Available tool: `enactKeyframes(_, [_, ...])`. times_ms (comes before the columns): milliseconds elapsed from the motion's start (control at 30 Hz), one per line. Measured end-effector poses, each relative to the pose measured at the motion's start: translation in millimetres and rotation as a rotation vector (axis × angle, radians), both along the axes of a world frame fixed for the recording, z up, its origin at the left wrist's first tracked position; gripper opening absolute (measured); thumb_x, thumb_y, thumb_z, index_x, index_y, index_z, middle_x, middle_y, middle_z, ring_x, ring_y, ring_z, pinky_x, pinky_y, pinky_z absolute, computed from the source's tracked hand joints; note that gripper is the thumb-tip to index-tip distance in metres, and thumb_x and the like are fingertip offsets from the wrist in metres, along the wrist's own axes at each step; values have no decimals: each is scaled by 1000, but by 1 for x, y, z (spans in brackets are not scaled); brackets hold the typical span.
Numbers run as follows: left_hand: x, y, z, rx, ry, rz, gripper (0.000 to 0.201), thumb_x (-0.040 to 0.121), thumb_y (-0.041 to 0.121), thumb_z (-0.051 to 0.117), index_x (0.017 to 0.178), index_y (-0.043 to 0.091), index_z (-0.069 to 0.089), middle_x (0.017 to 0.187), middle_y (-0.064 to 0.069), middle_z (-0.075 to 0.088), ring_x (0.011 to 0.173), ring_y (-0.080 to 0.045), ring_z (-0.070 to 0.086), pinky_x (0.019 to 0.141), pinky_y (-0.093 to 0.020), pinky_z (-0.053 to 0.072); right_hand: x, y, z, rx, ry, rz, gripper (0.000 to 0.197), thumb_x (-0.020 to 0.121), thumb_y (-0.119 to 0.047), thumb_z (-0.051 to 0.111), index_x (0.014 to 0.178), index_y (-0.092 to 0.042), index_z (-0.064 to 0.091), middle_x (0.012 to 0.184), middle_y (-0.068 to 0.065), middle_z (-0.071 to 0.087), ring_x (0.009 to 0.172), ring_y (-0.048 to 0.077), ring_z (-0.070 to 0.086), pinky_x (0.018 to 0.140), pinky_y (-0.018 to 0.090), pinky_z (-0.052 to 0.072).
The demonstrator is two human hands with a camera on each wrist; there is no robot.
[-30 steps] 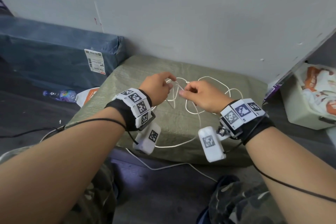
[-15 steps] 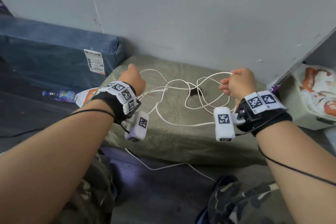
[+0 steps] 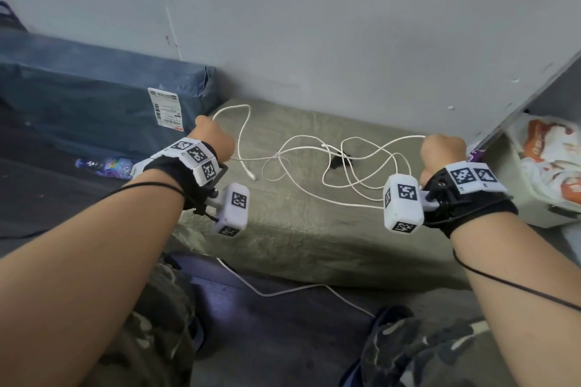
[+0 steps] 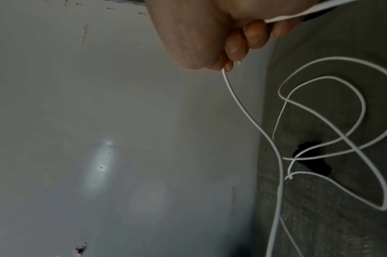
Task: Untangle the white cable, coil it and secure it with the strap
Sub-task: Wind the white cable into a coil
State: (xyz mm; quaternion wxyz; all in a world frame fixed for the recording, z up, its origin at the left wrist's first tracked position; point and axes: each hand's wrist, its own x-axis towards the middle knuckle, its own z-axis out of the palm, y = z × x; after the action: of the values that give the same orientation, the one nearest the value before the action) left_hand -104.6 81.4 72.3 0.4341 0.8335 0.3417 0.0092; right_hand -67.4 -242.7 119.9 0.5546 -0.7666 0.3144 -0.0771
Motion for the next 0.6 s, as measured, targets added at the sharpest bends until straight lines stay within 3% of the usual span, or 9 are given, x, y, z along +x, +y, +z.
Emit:
enactKeyframes(67, [-3, 0, 3, 78, 62, 30, 55, 83, 7, 51, 133, -2, 32, 126, -27, 53, 111, -43, 57, 96, -49, 48, 2, -1, 1, 67, 4, -35, 37, 96, -9, 36, 127, 2, 51, 111, 15, 57, 98, 25, 55, 56, 11, 41])
enactKeyframes(133, [-8, 0, 4, 161, 69, 102, 61, 84, 4, 51, 139, 1, 25, 136, -28, 41, 123, -43, 46, 105, -45, 37, 4, 2, 2, -48, -31, -6, 36, 94, -9, 36, 123, 4, 52, 113, 16, 59, 97, 28, 55, 71, 22, 47])
enactKeyframes(200, [-9, 0, 7, 208, -6, 115, 66, 83, 5, 52, 142, 8, 24, 143, -24, 32, 129, -41, 37, 108, -44, 30, 4, 10, 3, -137, -156, 77, 33, 92, -12, 40, 117, 2, 56, 113, 16, 60, 100, 29, 55, 82, 33, 42])
enactKeyframes(300, [-10, -7, 14, 255, -169, -169, 56, 82, 12, 51, 136, 19, 41, 138, -9, 47, 126, -30, 45, 106, -40, 37, -2, 30, 5, -141, -316, 270, 21, 93, -18, 43, 107, -10, 56, 98, 6, 56, 90, 19, 49, 78, 25, 35])
enactKeyframes(367, [-14, -26, 21, 210, -263, -396, 43, 86, 10, 50, 127, 20, 53, 125, 0, 60, 112, -19, 57, 96, -30, 44, -8, 44, 6, -113, -378, 398, 8, 93, -21, 45, 94, -17, 52, 86, 1, 53, 82, 16, 48, 77, 27, 38])
enactKeyframes(433, [-22, -48, 23, 92, -190, -648, 47, 87, 6, 53, 132, 21, 51, 124, 4, 59, 106, -14, 58, 89, -26, 47, -12, 54, 5, -57, -428, 480, 9, 90, -23, 45, 82, -23, 48, 73, -4, 48, 70, 12, 44, 71, 28, 38])
enactKeyframes(533, [-31, -69, 15, 43, 30, -897, 64, 87, 17, 61, 144, 27, 33, 139, 10, 48, 121, -15, 51, 99, -33, 45, -17, 61, 7, 39, -466, 525, 18, 93, -17, 43, 77, -24, 44, 66, -5, 43, 62, 10, 39, 64, 24, 35])
enactKeyframes(600, [-34, -75, 8, 54, 71, -972, 66, 87, 25, 63, 145, 28, 31, 140, 11, 47, 124, -14, 49, 102, -33, 41, -20, 63, 10, 156, -492, 533, 18, 94, -11, 43, 78, -21, 44, 61, -5, 44, 59, 11, 39, 61, 24, 34])
